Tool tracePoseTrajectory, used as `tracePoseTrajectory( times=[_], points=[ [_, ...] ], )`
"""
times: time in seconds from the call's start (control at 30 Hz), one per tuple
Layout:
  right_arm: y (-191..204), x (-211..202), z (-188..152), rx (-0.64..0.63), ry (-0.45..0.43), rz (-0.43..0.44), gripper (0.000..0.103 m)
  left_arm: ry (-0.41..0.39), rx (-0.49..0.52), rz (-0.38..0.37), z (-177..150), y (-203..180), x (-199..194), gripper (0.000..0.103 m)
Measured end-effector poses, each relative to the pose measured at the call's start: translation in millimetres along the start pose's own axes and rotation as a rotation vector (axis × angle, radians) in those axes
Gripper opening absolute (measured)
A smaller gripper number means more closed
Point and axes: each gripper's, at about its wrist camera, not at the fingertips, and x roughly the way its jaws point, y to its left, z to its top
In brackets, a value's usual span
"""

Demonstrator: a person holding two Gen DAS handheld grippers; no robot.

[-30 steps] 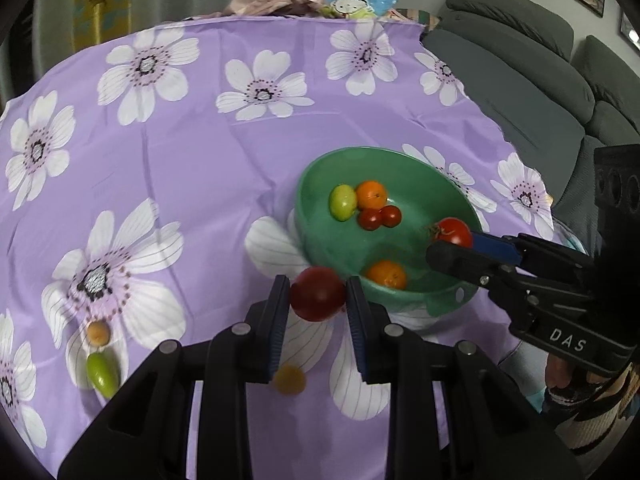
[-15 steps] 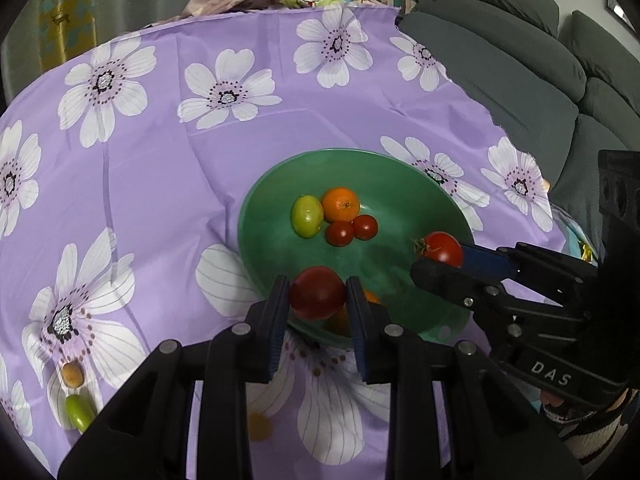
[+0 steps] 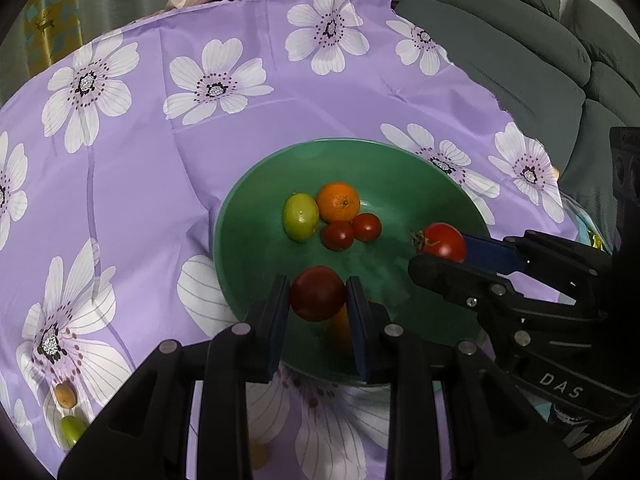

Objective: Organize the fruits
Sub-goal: 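Lower the tomato into the green bowl and open the right tool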

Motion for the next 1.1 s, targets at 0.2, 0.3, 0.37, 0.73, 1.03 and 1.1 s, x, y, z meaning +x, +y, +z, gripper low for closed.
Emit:
tracePoseTrajectory(
  times=[0.2, 0.3, 0.37, 0.73, 1.03, 1.1],
  points=[
    [0.6, 5.8, 3.1, -0.01, 0.006, 0.0, 0.031, 0.017, 0.007, 0.008, 1.7, 0.9, 7.5, 0.028],
    [0.5, 8.1, 3.8, -0.013, 0.01, 0.001, 0.031, 0.02, 0.009, 0.013, 1.1, 1.2, 10.2, 0.028],
    [0.5, 9.4, 3.6, -0.016, 0.014, -0.001, 0.031, 0.022, 0.011, 0.013, 0.9, 1.0, 11.8, 0.028],
    [0.3, 15.5, 4.5, -0.018, 0.035, -0.005, 0.031, 0.039, 0.007, 0.013, -0.7, 2.5, 18.3, 0.028],
    [0.0, 15.4, 4.4, -0.018, 0.036, -0.006, 0.031, 0.048, 0.004, 0.009, -1.9, 2.5, 21.5, 0.028],
    [-0.3, 15.3, 4.5, -0.014, 0.036, -0.002, 0.031, 0.05, 0.005, 0.009, -1.5, 2.7, 22.6, 0.028]
  ],
)
